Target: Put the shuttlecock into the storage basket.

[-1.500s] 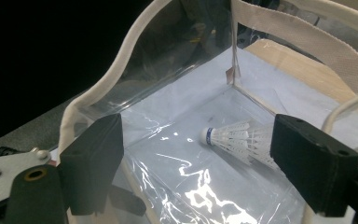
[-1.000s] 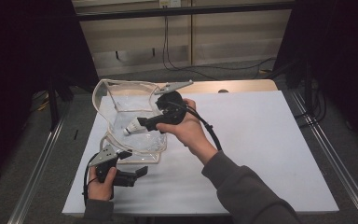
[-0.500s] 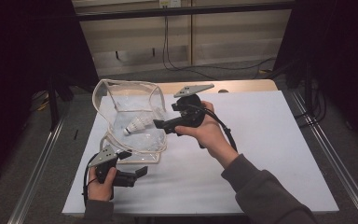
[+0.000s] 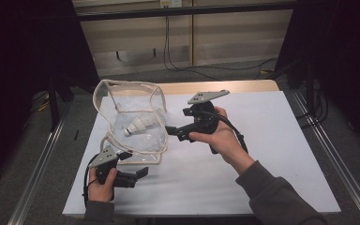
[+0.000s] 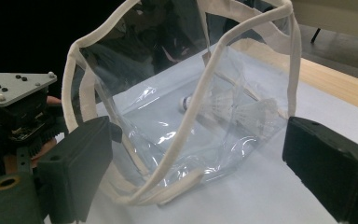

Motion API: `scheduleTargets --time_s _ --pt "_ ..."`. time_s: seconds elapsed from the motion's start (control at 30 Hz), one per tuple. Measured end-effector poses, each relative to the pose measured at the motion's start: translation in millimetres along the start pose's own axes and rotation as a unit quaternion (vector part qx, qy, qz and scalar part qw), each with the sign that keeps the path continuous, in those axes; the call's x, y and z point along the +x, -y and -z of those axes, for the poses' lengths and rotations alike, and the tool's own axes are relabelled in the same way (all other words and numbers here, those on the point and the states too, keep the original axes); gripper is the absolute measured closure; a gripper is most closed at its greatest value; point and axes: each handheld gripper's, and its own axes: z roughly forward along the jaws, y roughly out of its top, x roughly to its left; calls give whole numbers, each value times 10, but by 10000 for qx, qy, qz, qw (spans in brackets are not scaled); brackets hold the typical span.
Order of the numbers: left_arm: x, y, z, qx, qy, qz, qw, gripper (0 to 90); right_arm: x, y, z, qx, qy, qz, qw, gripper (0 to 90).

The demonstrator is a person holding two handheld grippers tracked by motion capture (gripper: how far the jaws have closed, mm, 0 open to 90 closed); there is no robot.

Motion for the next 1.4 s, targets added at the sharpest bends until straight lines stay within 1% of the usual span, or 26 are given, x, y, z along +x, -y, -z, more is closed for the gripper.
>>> scheduleTargets --time_s 0.1,0.23,0.33,0.57,0.77,0.87,1.13,1.23,1.4 --pt "0 0 0 7 -7 -5 10000 32 -37 52 35 -15 -16 -39 10000 78" --pt "-1 0 -3 17 0 -11 10000 32 -79 128 77 19 9 -33 10000 59" --pt "-1 -1 -3 16 2 -12 10000 31 -117 191 119 -34 -3 -78 10000 51" --pt "-1 -1 -4 19 -3 -15 10000 31 -191 322 193 -96 67 -169 9998 48" --pt "0 -2 -1 12 -4 -8 10000 32 -236 407 243 -151 64 -202 9997 44" --pt "0 -1 -2 15 -2 -8 10000 32 -248 456 269 -147 102 -166 9997 42" --pt "-1 -1 -3 12 -3 -7 10000 32 -293 581 320 -190 143 -200 9995 43" --pt "-1 0 -5 17 2 -15 10000 32 -306 627 343 -153 166 -152 9996 44" --pt "1 0 -3 2 -5 9 10000 32 -343 703 396 -160 179 -186 9995 43"
